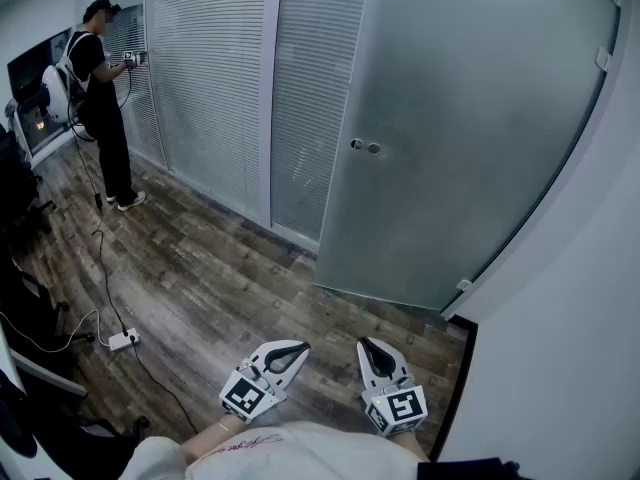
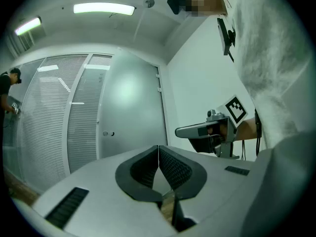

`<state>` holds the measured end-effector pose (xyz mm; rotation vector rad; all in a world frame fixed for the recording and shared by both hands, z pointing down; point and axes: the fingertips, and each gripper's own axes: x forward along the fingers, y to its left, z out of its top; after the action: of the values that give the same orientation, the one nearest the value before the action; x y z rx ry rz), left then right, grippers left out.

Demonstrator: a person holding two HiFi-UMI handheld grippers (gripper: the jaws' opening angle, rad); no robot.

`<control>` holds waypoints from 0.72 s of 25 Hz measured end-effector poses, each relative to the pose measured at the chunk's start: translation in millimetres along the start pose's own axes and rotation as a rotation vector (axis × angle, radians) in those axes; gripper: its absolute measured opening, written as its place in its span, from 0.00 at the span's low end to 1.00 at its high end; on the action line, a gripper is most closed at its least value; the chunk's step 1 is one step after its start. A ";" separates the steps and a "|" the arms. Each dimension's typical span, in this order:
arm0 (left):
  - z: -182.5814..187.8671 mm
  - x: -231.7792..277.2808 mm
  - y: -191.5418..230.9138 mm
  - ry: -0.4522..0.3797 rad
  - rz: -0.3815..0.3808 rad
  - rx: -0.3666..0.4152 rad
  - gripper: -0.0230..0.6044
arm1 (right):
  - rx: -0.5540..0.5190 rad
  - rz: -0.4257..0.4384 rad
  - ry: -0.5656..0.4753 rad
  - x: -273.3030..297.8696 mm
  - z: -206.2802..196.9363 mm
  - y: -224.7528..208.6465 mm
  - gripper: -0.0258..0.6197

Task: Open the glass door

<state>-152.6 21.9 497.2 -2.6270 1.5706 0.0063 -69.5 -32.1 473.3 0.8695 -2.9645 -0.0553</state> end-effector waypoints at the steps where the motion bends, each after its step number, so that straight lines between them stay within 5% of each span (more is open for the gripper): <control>1: -0.6 -0.3 1.5 -0.009 -0.002 0.013 0.07 | 0.003 0.003 -0.006 1.0 0.6 1.0 0.09; 18: -11.4 -6.3 10.7 -0.023 -0.001 0.018 0.07 | 0.029 0.031 -0.026 11.3 -0.9 6.8 0.09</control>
<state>-165.4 21.7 508.1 -2.6050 1.5545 0.0216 -82.6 -32.5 475.0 0.8317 -3.0093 -0.0217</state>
